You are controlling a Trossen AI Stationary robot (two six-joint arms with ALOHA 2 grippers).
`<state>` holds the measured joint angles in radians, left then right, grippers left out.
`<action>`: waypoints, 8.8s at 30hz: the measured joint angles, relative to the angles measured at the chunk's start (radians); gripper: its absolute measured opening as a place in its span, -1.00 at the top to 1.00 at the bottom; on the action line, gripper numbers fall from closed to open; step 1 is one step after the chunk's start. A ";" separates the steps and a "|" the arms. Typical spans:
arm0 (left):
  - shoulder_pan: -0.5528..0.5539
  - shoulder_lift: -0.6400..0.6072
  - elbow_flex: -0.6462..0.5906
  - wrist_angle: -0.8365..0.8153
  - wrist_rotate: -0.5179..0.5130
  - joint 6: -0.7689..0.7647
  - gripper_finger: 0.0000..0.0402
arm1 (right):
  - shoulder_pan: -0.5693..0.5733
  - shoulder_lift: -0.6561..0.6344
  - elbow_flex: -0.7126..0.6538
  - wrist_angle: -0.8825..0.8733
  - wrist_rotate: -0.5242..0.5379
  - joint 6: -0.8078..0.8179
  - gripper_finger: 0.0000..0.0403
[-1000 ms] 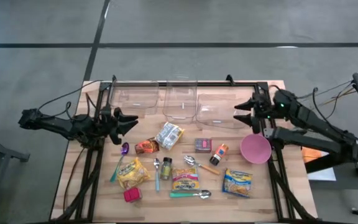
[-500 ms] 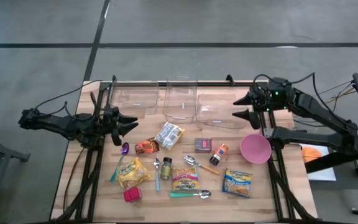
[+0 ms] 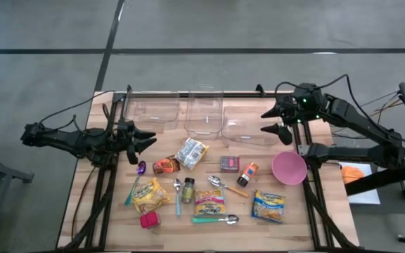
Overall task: Pick & Place Food Item
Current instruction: Put the right black seasoning bottle into the left transparent bin
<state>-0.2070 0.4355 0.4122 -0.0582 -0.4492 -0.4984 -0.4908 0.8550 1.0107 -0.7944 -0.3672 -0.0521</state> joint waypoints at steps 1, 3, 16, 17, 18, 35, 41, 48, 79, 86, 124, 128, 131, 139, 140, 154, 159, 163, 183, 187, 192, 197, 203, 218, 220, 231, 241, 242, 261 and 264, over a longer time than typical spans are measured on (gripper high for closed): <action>0.000 0.000 0.000 -0.002 0.000 0.000 0.19 | 0.000 0.001 0.000 -0.003 0.000 -0.008 -0.35; 0.000 0.000 0.000 -0.010 -0.003 0.000 0.19 | 0.001 0.004 0.000 -0.006 -0.003 -0.023 -0.35; 0.011 0.000 -0.001 -0.018 -0.007 -0.003 0.19 | 0.047 0.004 0.000 -0.047 -0.035 -0.180 -0.35; 0.012 0.000 -0.001 -0.018 -0.007 -0.003 0.19 | 0.057 0.004 0.000 -0.047 -0.035 -0.196 -0.35; 0.013 0.000 -0.001 -0.018 -0.007 -0.003 0.19 | 0.069 0.004 0.000 -0.047 -0.035 -0.211 -0.35; 0.013 0.000 -0.001 -0.022 -0.007 -0.003 0.19 | 0.230 0.017 -0.001 -0.047 0.001 -0.282 -0.35; 0.013 0.000 -0.001 -0.022 -0.007 -0.007 0.19 | 0.304 0.037 -0.001 -0.047 0.061 -0.293 -0.35; 0.013 0.000 -0.001 -0.022 -0.007 -0.007 0.19 | 0.383 0.086 0.041 -0.080 0.128 -0.306 -0.35; 0.013 0.000 -0.001 -0.076 -0.007 -0.052 0.19 | 0.540 0.358 0.230 -0.382 0.170 -0.368 -0.35; 0.013 0.000 -0.001 -0.074 -0.007 -0.052 0.19 | 0.573 0.358 0.188 -0.381 0.200 -0.367 -0.35; 0.013 0.001 -0.009 -0.078 -0.004 -0.051 0.19 | 0.690 0.482 0.053 -0.317 0.266 -0.403 -0.35; 0.013 0.001 -0.010 -0.077 -0.003 -0.051 0.19 | 0.697 0.507 0.053 -0.317 0.266 -0.405 -0.35; 0.013 0.001 -0.010 -0.077 -0.002 -0.051 0.19 | 0.696 0.522 0.045 -0.317 0.266 -0.403 -0.35; 0.013 0.001 -0.010 -0.076 0.016 -0.026 0.19 | 0.697 0.536 -0.026 -0.282 0.274 -0.434 -0.35; 0.013 0.001 -0.010 -0.076 0.016 -0.019 0.19 | 0.697 0.533 -0.033 -0.261 0.282 -0.443 -0.35; 0.013 0.001 -0.010 -0.077 0.021 0.005 0.19 | 0.709 0.611 -0.055 -0.094 0.348 -0.561 -0.35; 0.013 0.001 -0.010 -0.081 0.023 0.004 0.19 | 0.709 0.680 -0.056 -0.079 0.401 -0.569 -0.35; 0.013 0.001 -0.010 -0.084 0.023 0.004 0.19 | 0.711 0.729 -0.055 -0.051 0.433 -0.581 -0.35; 0.013 0.001 -0.010 -0.104 0.024 0.001 0.19 | 0.711 0.812 -0.078 0.034 0.416 -0.522 -0.27; 0.013 0.001 -0.010 -0.104 0.024 0.001 0.19 | 0.711 0.818 -0.085 0.046 0.415 -0.509 -0.05; 0.013 0.001 -0.010 -0.104 0.024 0.002 0.19 | 0.711 0.819 -0.085 0.047 0.415 -0.491 0.21; 0.013 0.001 -0.010 -0.104 0.024 0.002 0.19 | 0.711 0.813 -0.086 0.047 0.413 -0.466 0.27; 0.013 0.001 -0.010 -0.104 0.024 0.004 0.19 | 0.711 0.787 -0.088 0.051 0.381 -0.382 0.29; 0.013 0.010 -0.001 0.022 0.023 -0.015 0.19 | 0.713 0.537 -0.087 0.089 0.309 0.104 0.30; 0.013 0.043 0.036 0.008 0.024 -0.018 0.19 | 0.711 0.501 -0.087 0.136 0.318 0.197 0.30; 0.024 0.461 0.507 -0.477 0.086 0.166 0.19 | 0.655 0.566 0.061 0.179 0.327 0.404 0.30; 0.118 0.715 0.682 -0.541 0.233 0.185 0.17 | 0.643 0.692 0.258 0.085 0.317 0.301 0.30; 0.121 0.733 0.685 -0.539 0.265 0.185 0.14 | 0.643 0.697 0.263 0.083 0.317 0.293 0.30; 0.117 0.816 0.690 -0.428 0.398 0.369 -0.87 | 0.539 0.710 0.321 0.288 0.334 0.292 0.30; 0.118 0.825 0.690 -0.394 0.398 0.365 -0.87 | 0.528 0.733 0.341 0.277 0.333 0.311 0.30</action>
<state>-0.0887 1.2607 1.1019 -0.4527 -0.0512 -0.1337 0.0372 1.5879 1.3517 -0.5171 -0.0344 0.2592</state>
